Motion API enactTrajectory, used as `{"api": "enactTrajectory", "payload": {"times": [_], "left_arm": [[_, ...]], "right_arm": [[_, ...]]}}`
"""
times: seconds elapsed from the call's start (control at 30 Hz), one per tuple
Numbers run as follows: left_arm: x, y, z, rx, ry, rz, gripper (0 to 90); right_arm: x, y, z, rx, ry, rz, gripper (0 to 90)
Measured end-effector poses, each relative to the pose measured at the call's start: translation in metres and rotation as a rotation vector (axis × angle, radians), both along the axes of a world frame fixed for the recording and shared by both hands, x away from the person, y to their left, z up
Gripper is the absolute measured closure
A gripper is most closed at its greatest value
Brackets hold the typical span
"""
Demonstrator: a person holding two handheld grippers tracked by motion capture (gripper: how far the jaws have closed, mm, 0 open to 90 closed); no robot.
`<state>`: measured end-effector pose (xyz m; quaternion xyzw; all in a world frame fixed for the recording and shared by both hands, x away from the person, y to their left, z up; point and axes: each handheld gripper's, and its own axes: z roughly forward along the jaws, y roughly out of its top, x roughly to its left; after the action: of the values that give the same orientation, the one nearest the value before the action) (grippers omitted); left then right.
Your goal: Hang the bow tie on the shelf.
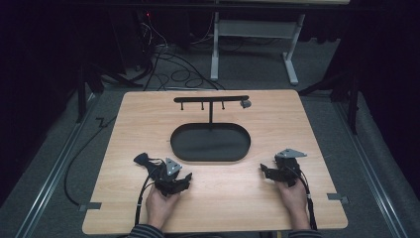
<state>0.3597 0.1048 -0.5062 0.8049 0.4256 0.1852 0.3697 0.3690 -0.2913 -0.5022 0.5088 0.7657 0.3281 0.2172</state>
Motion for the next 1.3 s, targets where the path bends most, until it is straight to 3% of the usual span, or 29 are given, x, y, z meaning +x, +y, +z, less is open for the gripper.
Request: {"api": "enactTrajectory", "payload": {"times": [0.73,0.93,1.3], "left_arm": [[-0.001,-0.002,0.000,0.003,-0.001,0.008,41.7],[-0.002,-0.001,0.002,0.022,-0.004,0.016,43.2],[-0.008,0.008,0.016,-0.028,-0.017,0.011,44.3]], "right_arm": [[0.000,0.000,0.000,0.000,0.001,-0.001,31.6],[0.000,0.000,0.000,0.000,0.000,-0.001,31.6],[0.000,0.000,0.000,0.002,0.002,0.001,31.6]]}}
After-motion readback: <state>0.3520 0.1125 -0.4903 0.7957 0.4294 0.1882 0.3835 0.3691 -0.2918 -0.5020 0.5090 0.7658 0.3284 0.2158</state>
